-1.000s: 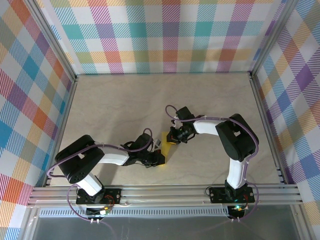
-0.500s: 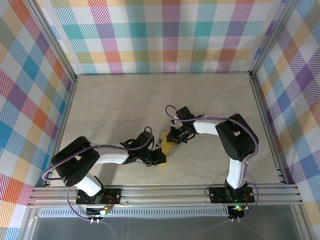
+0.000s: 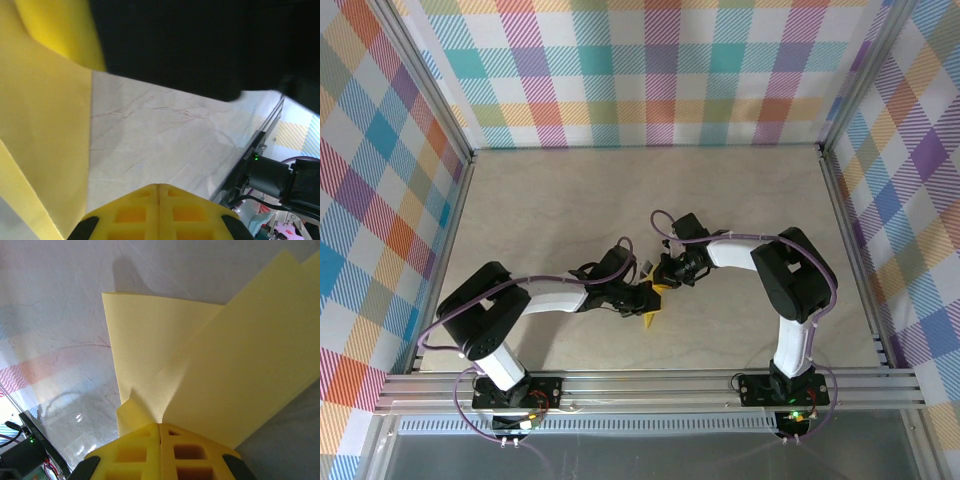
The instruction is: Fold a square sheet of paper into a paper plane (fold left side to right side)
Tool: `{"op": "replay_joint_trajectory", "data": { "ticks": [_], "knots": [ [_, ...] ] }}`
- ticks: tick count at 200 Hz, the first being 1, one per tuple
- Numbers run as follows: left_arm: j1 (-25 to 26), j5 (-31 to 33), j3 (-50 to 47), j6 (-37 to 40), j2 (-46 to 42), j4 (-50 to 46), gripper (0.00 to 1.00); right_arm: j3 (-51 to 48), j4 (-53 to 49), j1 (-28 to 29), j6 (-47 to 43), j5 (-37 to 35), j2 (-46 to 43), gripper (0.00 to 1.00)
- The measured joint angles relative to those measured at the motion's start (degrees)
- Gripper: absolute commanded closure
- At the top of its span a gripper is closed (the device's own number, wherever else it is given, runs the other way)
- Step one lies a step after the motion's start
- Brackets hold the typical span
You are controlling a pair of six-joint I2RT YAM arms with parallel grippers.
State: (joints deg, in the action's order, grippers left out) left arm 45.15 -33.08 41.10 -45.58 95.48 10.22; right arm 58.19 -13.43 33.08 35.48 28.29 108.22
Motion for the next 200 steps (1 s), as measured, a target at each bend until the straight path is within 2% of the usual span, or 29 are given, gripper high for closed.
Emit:
{"op": "replay_joint_trajectory", "data": {
  "ticks": [50, 200],
  "knots": [
    [0.0, -1.01, 1.77, 0.04, 3.93, 0.52, 1.0, 0.22, -0.46, 0.0, -0.26, -0.17, 0.07, 1.0],
    [0.0, 0.39, 1.22, 2.47, 4.55, -1.11, 1.0, 1.9, -3.34, 0.13, -1.92, -0.83, 0.72, 1.0]
  ]
}}
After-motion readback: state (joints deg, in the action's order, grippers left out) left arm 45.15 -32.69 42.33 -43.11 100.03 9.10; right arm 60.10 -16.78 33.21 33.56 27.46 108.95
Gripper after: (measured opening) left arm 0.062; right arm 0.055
